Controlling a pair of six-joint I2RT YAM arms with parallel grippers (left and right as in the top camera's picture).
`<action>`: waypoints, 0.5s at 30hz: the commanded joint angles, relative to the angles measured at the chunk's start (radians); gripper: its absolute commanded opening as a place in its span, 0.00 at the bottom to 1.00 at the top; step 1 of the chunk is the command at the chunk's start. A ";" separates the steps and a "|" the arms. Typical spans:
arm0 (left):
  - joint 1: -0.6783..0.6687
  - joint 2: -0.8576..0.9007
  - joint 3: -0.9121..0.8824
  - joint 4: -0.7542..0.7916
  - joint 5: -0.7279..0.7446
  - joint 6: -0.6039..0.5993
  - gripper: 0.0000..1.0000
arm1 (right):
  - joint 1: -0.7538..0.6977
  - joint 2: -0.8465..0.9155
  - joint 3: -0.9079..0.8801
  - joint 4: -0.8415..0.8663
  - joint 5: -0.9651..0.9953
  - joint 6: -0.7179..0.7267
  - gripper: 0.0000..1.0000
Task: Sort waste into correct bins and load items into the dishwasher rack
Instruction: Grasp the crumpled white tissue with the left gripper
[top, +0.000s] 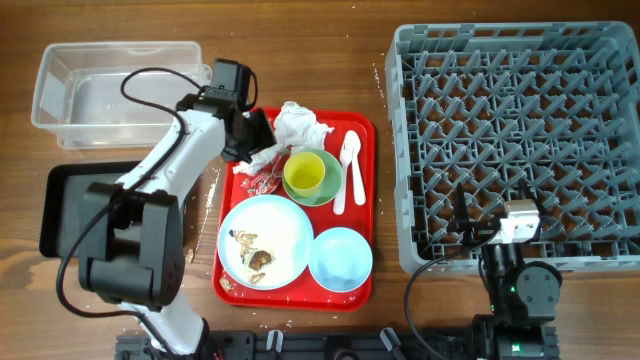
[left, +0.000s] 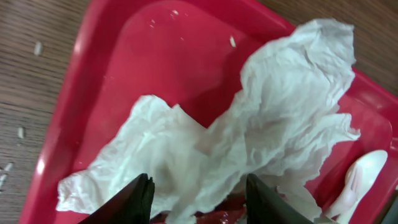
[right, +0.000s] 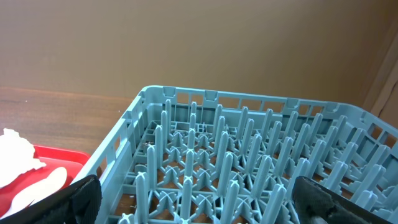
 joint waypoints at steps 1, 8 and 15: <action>-0.019 0.032 0.013 -0.002 -0.038 0.005 0.44 | -0.006 -0.005 -0.001 0.003 0.013 -0.010 1.00; -0.019 0.047 0.013 -0.002 -0.048 0.005 0.08 | -0.006 -0.005 -0.001 0.003 0.013 -0.009 1.00; -0.018 -0.036 0.016 -0.004 -0.048 0.004 0.04 | -0.006 -0.005 -0.001 0.003 0.013 -0.010 1.00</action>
